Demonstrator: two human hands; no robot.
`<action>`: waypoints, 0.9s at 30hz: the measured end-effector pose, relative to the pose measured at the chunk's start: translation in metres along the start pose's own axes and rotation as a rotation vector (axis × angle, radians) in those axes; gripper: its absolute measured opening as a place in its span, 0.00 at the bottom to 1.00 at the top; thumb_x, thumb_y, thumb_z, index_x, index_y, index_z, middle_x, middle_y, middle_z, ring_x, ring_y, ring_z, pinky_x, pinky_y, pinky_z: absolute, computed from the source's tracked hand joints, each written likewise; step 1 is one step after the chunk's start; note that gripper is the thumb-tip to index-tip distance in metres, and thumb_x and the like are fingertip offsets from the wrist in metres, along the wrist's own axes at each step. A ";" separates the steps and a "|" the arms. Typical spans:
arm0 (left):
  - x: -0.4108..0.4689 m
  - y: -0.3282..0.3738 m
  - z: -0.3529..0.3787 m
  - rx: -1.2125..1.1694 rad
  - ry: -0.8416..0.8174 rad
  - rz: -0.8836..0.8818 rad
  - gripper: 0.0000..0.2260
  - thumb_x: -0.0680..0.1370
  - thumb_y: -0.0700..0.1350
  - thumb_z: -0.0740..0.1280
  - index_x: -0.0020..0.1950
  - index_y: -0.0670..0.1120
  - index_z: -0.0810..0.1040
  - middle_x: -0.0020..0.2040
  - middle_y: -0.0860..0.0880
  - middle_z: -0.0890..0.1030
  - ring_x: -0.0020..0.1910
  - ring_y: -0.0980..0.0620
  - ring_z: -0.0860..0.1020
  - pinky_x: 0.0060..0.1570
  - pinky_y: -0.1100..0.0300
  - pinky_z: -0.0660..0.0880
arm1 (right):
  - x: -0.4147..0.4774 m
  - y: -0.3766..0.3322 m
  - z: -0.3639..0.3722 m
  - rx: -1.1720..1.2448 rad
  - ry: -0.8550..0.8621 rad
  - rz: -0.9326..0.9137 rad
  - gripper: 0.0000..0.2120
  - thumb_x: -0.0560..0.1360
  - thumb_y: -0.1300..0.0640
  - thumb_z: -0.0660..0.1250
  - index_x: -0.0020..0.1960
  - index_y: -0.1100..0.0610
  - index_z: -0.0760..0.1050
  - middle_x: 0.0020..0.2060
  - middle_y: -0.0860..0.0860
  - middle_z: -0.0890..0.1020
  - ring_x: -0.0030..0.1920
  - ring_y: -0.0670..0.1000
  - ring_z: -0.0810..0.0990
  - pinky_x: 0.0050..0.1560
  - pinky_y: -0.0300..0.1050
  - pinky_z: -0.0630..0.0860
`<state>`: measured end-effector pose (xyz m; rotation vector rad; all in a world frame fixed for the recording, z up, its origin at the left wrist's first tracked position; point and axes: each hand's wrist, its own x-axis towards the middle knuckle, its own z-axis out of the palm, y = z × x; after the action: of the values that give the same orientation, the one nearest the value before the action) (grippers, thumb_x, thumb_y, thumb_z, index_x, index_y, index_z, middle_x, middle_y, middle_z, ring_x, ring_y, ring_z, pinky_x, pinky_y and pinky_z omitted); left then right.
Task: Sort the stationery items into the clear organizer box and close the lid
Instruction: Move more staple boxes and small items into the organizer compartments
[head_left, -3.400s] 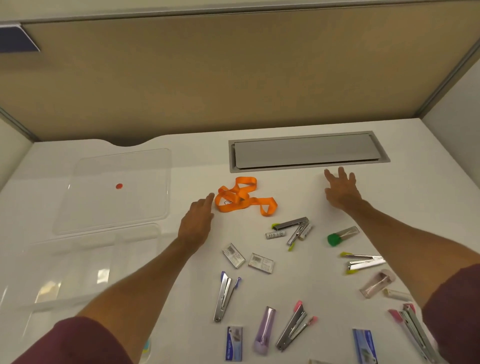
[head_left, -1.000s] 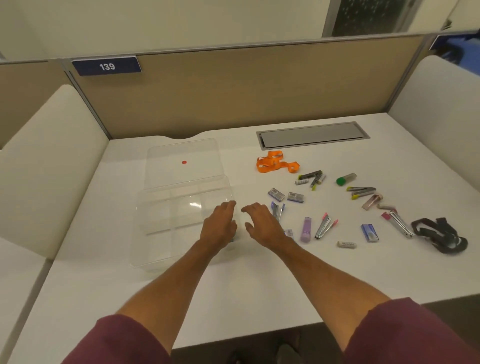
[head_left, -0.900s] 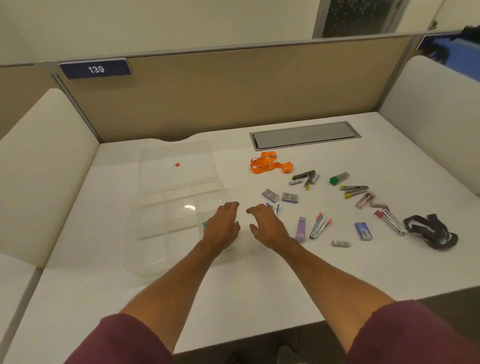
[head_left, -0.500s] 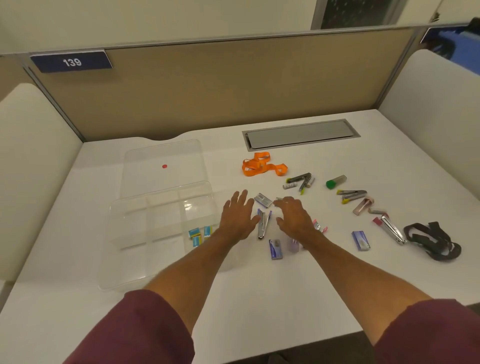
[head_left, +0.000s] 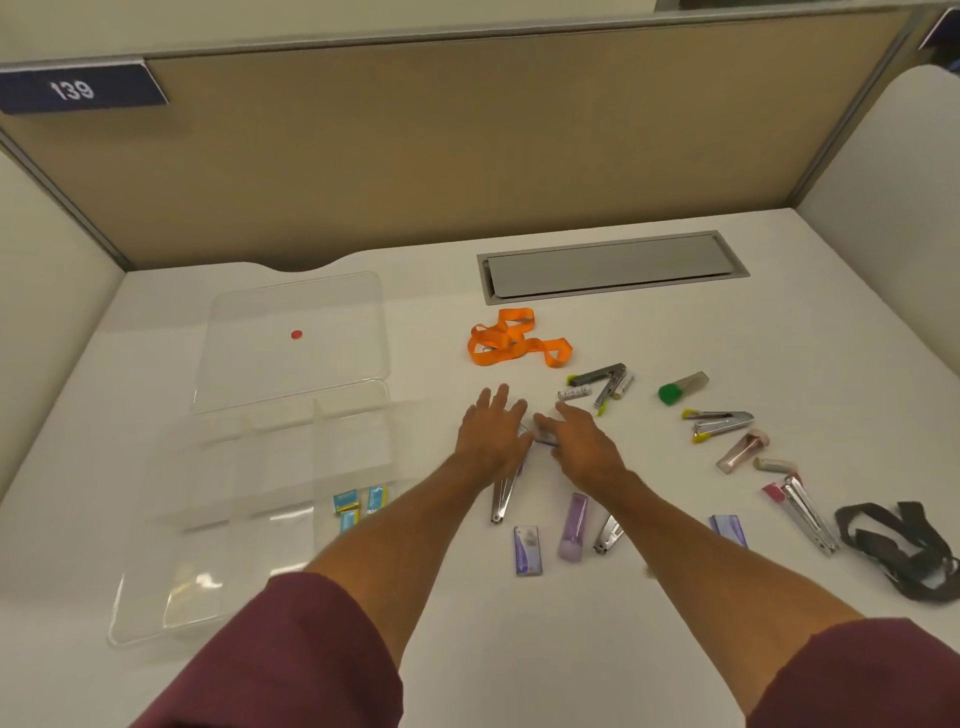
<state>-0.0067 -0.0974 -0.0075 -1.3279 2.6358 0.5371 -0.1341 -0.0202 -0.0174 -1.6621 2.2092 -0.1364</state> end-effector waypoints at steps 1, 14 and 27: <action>0.003 0.000 0.000 -0.005 0.001 0.002 0.24 0.81 0.56 0.56 0.76 0.50 0.59 0.79 0.46 0.51 0.78 0.43 0.50 0.75 0.47 0.54 | 0.002 0.000 0.001 -0.007 -0.010 -0.004 0.24 0.80 0.59 0.59 0.75 0.51 0.60 0.75 0.55 0.60 0.75 0.56 0.60 0.71 0.50 0.64; 0.010 0.011 -0.003 -0.044 0.031 -0.039 0.16 0.79 0.43 0.64 0.67 0.43 0.70 0.65 0.43 0.71 0.64 0.44 0.68 0.57 0.52 0.74 | 0.003 -0.007 -0.010 0.000 0.036 0.048 0.22 0.79 0.61 0.62 0.72 0.53 0.64 0.66 0.56 0.71 0.67 0.57 0.68 0.58 0.49 0.73; -0.080 -0.059 -0.058 -0.137 0.247 -0.043 0.17 0.72 0.47 0.69 0.58 0.41 0.76 0.58 0.43 0.74 0.58 0.44 0.70 0.51 0.51 0.74 | -0.016 -0.126 -0.021 0.114 0.113 -0.052 0.23 0.76 0.60 0.66 0.70 0.53 0.66 0.64 0.55 0.73 0.64 0.55 0.70 0.57 0.48 0.75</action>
<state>0.0906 -0.0915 0.0542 -1.5819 2.7996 0.5924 -0.0233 -0.0453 0.0431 -1.6879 2.1950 -0.3711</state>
